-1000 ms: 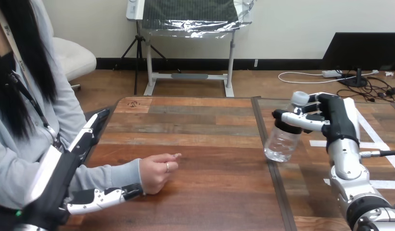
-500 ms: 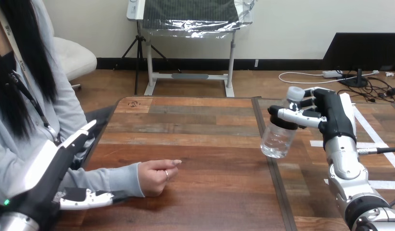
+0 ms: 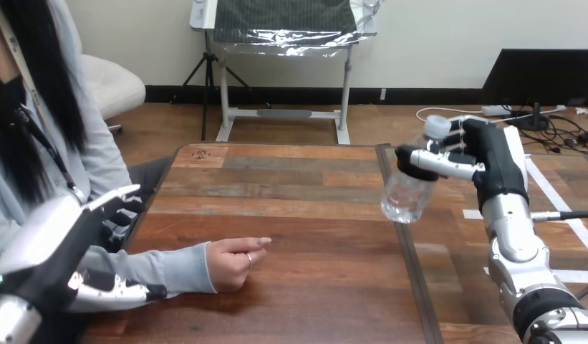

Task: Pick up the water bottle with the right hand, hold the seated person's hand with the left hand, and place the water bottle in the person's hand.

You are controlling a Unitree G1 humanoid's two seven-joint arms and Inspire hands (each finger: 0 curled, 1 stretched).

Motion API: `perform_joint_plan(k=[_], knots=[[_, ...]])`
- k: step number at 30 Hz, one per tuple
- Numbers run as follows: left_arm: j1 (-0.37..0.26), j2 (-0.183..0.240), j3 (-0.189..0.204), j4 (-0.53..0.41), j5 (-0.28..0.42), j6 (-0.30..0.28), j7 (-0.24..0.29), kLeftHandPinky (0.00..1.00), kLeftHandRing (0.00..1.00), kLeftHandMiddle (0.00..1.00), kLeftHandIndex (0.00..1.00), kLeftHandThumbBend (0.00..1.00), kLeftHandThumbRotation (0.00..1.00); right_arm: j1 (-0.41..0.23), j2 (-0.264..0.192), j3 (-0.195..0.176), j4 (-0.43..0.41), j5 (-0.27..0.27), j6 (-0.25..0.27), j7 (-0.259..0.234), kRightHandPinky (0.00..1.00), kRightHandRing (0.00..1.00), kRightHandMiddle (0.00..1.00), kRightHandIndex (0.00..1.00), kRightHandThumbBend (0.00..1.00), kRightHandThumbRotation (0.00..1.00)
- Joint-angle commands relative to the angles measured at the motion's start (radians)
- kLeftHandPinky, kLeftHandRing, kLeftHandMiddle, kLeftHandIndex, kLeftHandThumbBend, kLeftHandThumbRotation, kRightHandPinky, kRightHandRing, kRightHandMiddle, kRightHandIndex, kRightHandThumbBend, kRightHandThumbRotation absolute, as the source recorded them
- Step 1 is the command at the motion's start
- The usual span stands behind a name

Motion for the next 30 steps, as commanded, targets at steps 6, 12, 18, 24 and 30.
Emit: perform_joint_plan(k=[6,12,18,24,30], knots=[[-0.124,0.081,-0.044,0.021,-0.013,0.025,-0.045,0.65,0.72,0.76,0.82,1.0,0.14,-0.073,-0.003,-0.006,-0.092,0.023,-0.068,0.008,0.31,0.38,0.45,0.46,0.83,0.0],[-0.148,0.117,-0.071,0.039,0.018,0.039,-0.065,0.66,0.72,0.76,0.81,1.0,0.14,-0.067,-0.001,-0.01,-0.104,0.031,-0.086,0.023,0.31,0.38,0.45,0.46,0.82,0.0],[-0.179,0.132,-0.097,0.088,0.009,0.024,-0.076,0.66,0.72,0.76,0.81,1.0,0.16,-0.062,-0.001,-0.01,-0.113,0.034,-0.109,0.037,0.3,0.37,0.44,0.46,0.82,0.0],[-0.205,0.148,-0.122,0.14,0.02,-0.001,-0.064,0.66,0.72,0.76,0.8,1.0,0.17,-0.058,-0.001,-0.01,-0.118,0.037,-0.13,0.047,0.3,0.37,0.44,0.46,0.81,0.0],[-0.237,0.165,-0.155,0.197,0.042,-0.012,-0.052,0.66,0.72,0.76,0.8,1.0,0.18,-0.052,0.0,-0.011,-0.13,0.05,-0.143,0.065,0.3,0.37,0.44,0.46,0.81,0.0]])
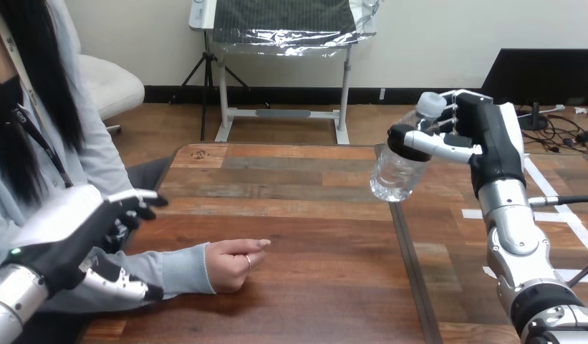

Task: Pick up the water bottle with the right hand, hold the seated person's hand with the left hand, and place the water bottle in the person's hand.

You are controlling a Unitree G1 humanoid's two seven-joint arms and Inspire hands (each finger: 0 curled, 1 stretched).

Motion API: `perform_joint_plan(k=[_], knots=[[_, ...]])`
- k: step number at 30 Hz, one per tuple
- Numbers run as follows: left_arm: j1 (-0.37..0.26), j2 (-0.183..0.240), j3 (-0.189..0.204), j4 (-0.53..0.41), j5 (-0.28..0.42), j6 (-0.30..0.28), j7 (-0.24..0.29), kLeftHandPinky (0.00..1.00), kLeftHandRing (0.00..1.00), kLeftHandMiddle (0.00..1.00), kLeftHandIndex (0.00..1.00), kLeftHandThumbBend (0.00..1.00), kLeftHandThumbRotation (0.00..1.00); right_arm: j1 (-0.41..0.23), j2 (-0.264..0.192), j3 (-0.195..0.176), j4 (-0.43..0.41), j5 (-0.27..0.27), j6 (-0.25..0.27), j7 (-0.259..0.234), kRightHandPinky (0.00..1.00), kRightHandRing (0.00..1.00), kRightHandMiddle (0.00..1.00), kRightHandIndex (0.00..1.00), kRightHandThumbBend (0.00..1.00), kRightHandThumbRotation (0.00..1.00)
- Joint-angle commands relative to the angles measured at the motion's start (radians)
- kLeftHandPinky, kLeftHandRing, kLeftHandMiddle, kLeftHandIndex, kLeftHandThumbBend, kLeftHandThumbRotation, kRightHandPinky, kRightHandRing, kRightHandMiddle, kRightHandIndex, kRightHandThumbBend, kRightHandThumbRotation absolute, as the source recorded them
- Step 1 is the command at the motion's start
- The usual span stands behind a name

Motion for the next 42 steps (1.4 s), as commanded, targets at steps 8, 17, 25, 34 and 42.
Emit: perform_joint_plan(k=[8,17,25,34,42], knots=[[-0.127,0.048,-0.072,0.129,0.045,-0.036,0.032,0.65,0.71,0.75,0.78,1.0,0.2,-0.045,-0.002,-0.019,-0.09,0.048,-0.065,0.043,0.3,0.37,0.44,0.46,0.79,0.0],[-0.176,0.058,-0.118,0.215,0.07,-0.056,0.046,0.64,0.69,0.73,0.76,1.0,0.21,-0.031,0.001,-0.02,-0.116,0.064,-0.082,0.064,0.3,0.37,0.44,0.45,0.78,0.0],[-0.221,0.066,-0.16,0.289,0.084,-0.062,0.035,0.64,0.69,0.72,0.75,1.0,0.26,-0.017,0.01,-0.026,-0.151,0.089,-0.092,0.093,0.3,0.37,0.44,0.44,0.79,0.0],[-0.266,0.074,-0.206,0.37,0.103,-0.082,0.04,0.61,0.66,0.7,0.73,1.0,0.33,0.003,0.015,-0.029,-0.197,0.116,-0.093,0.119,0.3,0.36,0.43,0.44,0.78,0.0],[-0.296,0.07,-0.234,0.444,0.119,-0.119,0.077,0.57,0.63,0.66,0.69,1.0,0.34,0.022,0.019,-0.028,-0.24,0.13,-0.087,0.132,0.29,0.35,0.43,0.43,0.78,0.0]])
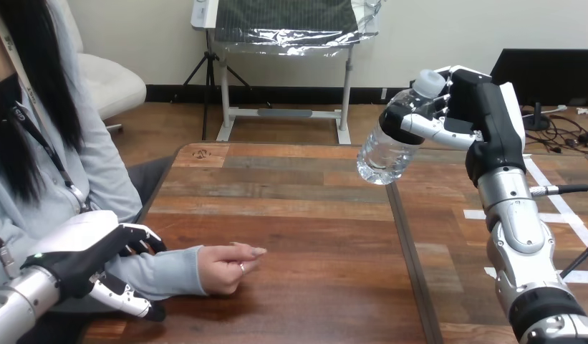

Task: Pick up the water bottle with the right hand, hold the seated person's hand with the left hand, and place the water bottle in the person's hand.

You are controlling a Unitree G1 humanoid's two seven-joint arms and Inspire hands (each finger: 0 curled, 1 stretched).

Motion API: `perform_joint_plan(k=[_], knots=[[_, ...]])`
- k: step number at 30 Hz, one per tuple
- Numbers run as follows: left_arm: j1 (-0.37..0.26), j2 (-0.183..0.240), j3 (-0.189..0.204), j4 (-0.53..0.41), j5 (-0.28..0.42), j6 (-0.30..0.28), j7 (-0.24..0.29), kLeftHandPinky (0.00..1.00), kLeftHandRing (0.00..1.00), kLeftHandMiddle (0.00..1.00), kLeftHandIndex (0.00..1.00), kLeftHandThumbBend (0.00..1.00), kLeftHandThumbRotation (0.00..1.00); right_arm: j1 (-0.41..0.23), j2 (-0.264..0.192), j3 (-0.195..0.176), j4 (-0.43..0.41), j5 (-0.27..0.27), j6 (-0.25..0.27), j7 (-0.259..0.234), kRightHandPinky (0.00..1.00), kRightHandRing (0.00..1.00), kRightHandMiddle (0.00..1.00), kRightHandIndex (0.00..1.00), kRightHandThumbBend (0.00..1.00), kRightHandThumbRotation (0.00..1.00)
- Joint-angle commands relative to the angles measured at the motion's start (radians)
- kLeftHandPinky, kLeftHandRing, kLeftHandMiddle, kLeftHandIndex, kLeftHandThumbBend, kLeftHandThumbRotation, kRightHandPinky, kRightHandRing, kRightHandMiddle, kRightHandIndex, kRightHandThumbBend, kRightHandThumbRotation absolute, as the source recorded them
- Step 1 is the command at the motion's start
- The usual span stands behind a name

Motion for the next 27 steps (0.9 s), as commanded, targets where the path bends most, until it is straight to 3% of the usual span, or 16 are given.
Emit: perform_joint_plan(k=[1,13,27], knots=[[-0.08,0.017,-0.03,0.054,0.01,-0.03,0.037,0.57,0.62,0.66,0.69,1.0,0.34,-0.028,0.005,-0.022,-0.091,0.033,-0.031,0.009,0.29,0.35,0.43,0.43,0.78,0.0],[-0.108,0.014,-0.067,0.126,0.006,-0.057,0.051,0.54,0.58,0.62,0.64,1.0,0.27,0.0,0.014,-0.026,-0.146,0.071,-0.023,0.052,0.29,0.35,0.43,0.43,0.75,0.0],[-0.106,0.012,-0.083,0.131,-0.004,-0.058,0.047,0.38,0.43,0.5,0.48,0.97,0.03,0.032,0.024,-0.025,-0.211,0.113,-0.014,0.104,0.27,0.34,0.42,0.43,0.73,0.0]])
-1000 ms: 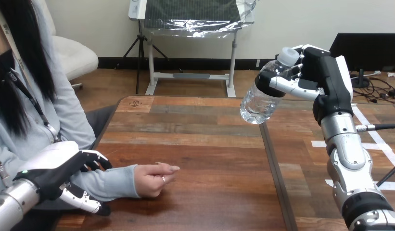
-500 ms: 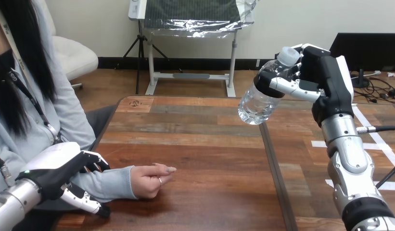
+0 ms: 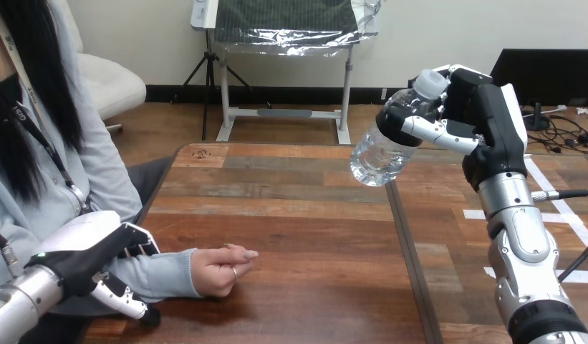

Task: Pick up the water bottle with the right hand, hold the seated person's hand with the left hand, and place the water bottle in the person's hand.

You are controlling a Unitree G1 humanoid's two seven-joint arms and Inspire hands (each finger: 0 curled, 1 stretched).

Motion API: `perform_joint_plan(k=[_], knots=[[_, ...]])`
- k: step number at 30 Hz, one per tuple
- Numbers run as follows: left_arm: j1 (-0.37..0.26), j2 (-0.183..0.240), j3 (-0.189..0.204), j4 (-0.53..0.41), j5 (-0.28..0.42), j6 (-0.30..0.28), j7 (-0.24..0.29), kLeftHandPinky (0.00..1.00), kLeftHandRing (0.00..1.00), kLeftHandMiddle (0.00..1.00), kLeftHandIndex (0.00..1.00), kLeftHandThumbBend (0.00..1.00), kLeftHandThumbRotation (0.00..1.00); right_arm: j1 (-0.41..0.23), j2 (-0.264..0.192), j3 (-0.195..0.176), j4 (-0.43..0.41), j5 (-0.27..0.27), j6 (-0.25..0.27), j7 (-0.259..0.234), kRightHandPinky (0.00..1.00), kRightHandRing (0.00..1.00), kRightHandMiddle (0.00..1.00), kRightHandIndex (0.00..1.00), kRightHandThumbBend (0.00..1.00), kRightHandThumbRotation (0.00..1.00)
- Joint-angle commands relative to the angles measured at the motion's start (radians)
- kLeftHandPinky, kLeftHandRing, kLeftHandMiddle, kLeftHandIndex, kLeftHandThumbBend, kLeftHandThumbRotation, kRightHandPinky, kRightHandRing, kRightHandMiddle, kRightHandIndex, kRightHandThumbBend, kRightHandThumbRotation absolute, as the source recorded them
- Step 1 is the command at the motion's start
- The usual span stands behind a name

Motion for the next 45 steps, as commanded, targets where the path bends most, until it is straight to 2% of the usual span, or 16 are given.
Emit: perform_joint_plan(k=[1,7,13,21,30,39,45], knots=[[-0.047,0.011,-0.028,0.023,0.007,-0.016,0.01,0.37,0.43,0.49,0.48,0.97,0.02,-0.037,0.008,-0.019,-0.09,0.027,-0.017,0.012,0.27,0.34,0.42,0.42,0.73,0.0],[-0.055,0.013,-0.032,0.056,-0.006,-0.058,0.015,0.34,0.4,0.45,0.41,0.94,0.0,-0.027,0.01,-0.018,-0.108,0.028,-0.013,0.018,0.27,0.34,0.41,0.42,0.73,0.0],[-0.062,0.014,-0.036,0.07,-0.004,-0.068,0.014,0.33,0.38,0.43,0.38,0.91,0.0,-0.017,0.018,-0.024,-0.129,0.048,-0.005,0.043,0.27,0.34,0.41,0.42,0.73,0.0],[-0.063,0.017,-0.035,0.074,-0.006,-0.092,0.018,0.31,0.36,0.41,0.35,0.88,0.0,-0.003,0.022,-0.017,-0.157,0.041,0.01,0.034,0.27,0.35,0.42,0.42,0.72,0.0],[-0.062,0.021,-0.031,0.056,-0.011,-0.092,0.006,0.3,0.35,0.39,0.34,0.87,0.0,0.011,0.033,-0.01,-0.176,0.037,0.023,0.036,0.29,0.36,0.43,0.43,0.71,0.0],[-0.06,0.021,-0.023,0.039,-0.034,-0.091,-0.018,0.29,0.34,0.38,0.33,0.86,0.0,0.009,0.042,-0.004,-0.155,0.041,0.009,0.069,0.28,0.36,0.44,0.43,0.68,0.0],[-0.061,0.029,-0.025,0.032,-0.024,-0.124,0.01,0.28,0.32,0.37,0.32,0.86,0.0,0.007,0.047,0.001,-0.136,0.033,-0.005,0.078,0.29,0.37,0.44,0.44,0.68,0.0]])
